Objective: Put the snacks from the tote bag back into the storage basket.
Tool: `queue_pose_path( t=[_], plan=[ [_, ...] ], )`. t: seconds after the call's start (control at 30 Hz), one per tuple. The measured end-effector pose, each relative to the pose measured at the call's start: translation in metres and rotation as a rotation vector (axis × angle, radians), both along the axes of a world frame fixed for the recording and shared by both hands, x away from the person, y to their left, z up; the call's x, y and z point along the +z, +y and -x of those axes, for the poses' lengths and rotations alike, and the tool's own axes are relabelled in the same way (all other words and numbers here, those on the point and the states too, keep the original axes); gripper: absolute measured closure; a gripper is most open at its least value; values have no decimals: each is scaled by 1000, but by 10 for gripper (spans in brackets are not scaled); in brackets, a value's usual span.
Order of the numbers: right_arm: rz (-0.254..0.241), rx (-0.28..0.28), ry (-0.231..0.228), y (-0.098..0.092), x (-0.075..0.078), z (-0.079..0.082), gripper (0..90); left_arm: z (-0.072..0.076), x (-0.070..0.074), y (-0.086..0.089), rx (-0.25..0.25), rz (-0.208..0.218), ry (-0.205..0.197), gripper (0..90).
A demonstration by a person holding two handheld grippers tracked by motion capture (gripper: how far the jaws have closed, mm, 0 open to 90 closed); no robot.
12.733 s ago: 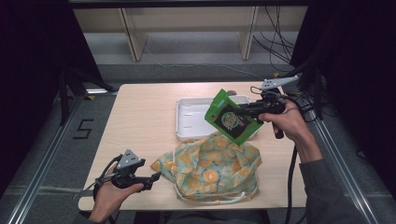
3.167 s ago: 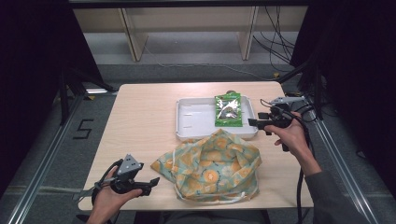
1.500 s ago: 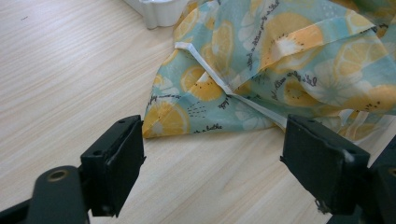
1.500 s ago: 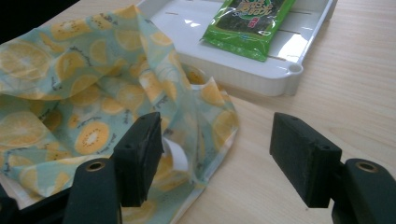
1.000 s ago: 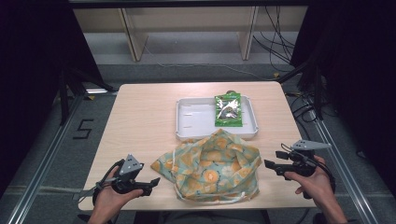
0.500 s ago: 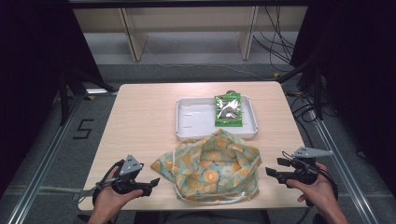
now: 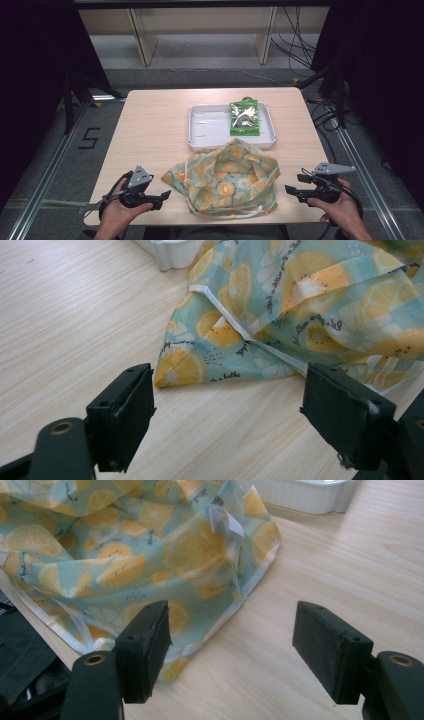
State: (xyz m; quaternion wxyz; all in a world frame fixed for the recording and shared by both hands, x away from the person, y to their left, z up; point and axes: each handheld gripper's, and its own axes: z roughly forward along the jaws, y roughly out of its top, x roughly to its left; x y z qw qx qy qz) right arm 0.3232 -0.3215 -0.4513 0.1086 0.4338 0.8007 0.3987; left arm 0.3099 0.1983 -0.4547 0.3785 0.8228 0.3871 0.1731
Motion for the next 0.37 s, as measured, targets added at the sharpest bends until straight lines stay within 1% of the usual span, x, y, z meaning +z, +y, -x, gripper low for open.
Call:
queue_pose_path(
  t=[0.03, 0.07, 0.1, 0.13, 0.2, 0.27, 0.3, 0.33, 0.37],
  plan=[
    [-23, -11, 37, 2, 0, 2, 320, 0, 0, 0, -1, 0, 0, 203],
    [-21, -12, 24, 2, 0, 2, 320, 0, 0, 0, 0, 0, -1, 203],
    [-4, 9, -2, 0, -1, 0, 319, 0, 0, -1, 6, 9, 0, 203],
    [-1, 11, 6, 0, -2, 1, 319, 0, 0, 0, 2, 5, -2, 203],
    [6, 17, 2, 1, -3, 0, 319, 0, 0, 0, 0, -2, -1, 203],
    [4, 13, 8, 1, -3, 0, 318, 0, 0, 0, 2, -1, -1, 203],
    [-1, 14, 19, 2, -3, 1, 317, 0, 0, 0, 3, -1, 1, 203],
    [4, 13, 7, 1, -3, 0, 317, 0, 0, 0, 7, -5, -1, 203],
    [4, 12, 8, 1, -3, 0, 316, 0, 0, 0, 6, -6, -3, 203]
  ],
)
